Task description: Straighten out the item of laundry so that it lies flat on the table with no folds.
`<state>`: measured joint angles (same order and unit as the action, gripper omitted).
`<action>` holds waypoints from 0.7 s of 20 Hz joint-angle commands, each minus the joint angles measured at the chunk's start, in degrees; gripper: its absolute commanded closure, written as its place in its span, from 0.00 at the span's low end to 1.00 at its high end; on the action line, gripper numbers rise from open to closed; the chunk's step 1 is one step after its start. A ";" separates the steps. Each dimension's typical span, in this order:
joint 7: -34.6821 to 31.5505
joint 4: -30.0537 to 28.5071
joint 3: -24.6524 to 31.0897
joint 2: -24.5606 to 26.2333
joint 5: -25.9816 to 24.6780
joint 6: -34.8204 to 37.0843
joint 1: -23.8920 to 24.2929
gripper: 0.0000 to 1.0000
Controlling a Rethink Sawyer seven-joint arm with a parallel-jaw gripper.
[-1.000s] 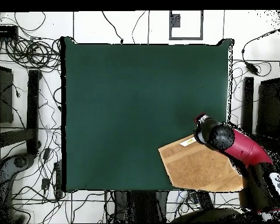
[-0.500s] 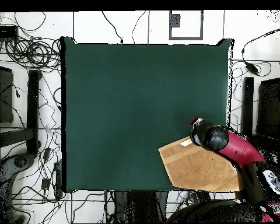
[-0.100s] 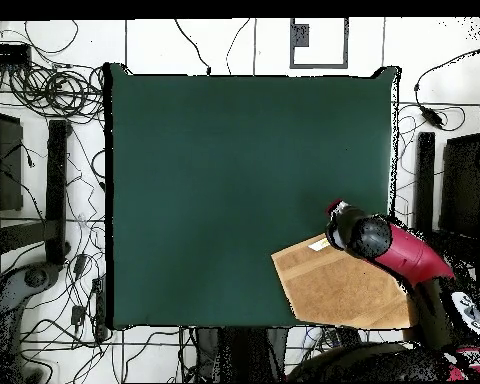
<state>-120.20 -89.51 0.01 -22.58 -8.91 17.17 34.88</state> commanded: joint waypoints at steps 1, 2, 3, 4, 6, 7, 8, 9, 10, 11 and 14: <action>-2.05 -4.07 5.73 3.28 -2.16 -1.40 -2.12 0.00; -2.25 -4.13 5.70 3.31 -2.20 -1.90 -2.13 0.00; -3.11 -3.67 4.64 3.23 -2.39 -3.05 -3.03 0.00; -3.21 -3.75 5.00 3.26 -1.73 -1.96 -2.80 0.00; -3.10 -3.80 5.11 3.15 -1.76 -1.88 -2.85 0.00; -3.09 -3.77 5.13 3.13 -1.67 -1.64 -2.84 0.00; -3.17 -3.69 4.87 3.08 -1.75 -1.66 -3.12 0.00; -3.17 -3.59 4.76 3.09 -1.64 -1.22 -3.24 0.00; -3.14 -3.23 4.31 3.02 -1.51 -0.21 -3.65 0.00; -2.73 -2.70 3.88 2.77 -1.14 2.36 -4.08 0.00; -0.87 0.96 1.03 1.39 0.21 16.44 -6.69 0.00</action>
<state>-120.20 -89.26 -0.61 -22.59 -8.90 18.16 34.02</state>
